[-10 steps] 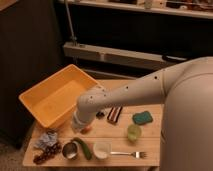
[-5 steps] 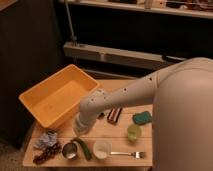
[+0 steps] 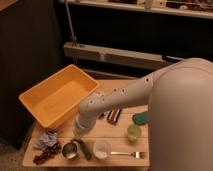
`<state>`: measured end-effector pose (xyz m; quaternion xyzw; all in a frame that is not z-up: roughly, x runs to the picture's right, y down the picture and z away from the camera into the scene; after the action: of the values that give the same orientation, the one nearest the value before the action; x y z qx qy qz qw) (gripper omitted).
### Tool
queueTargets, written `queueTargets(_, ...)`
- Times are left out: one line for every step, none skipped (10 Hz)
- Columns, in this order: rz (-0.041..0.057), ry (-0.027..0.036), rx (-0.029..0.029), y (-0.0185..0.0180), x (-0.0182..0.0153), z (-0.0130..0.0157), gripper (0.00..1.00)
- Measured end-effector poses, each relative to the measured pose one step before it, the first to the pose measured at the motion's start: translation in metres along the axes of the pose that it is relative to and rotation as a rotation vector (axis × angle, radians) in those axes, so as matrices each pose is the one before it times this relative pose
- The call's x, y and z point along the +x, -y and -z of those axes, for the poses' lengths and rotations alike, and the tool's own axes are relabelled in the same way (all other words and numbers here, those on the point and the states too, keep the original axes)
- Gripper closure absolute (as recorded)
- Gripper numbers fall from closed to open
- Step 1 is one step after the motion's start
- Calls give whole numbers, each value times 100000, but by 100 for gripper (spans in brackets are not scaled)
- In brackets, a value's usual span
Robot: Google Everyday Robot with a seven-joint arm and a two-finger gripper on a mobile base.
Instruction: Place pepper in plastic cup
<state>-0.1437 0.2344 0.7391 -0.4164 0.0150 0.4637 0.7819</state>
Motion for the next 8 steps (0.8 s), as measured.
queueTargets(-783,-416,110,172,236,-314,35)
queueTargets(-690,-415,-27,125,269,-307,35)
queueTargets(-1015,-356,-17,282,330,-234,35)
queueTargets(-1127,-310,-193,288,336,-272,35)
queueTargets(-1190,-433,-305,268,326,-309,35)
queueTargets(-1168,-405,-184,253,269,-278,35)
queueTargets(-1062,-244,23,179,115,-156,35)
queueTargets(-1123,-270,47,155,46,-168,35)
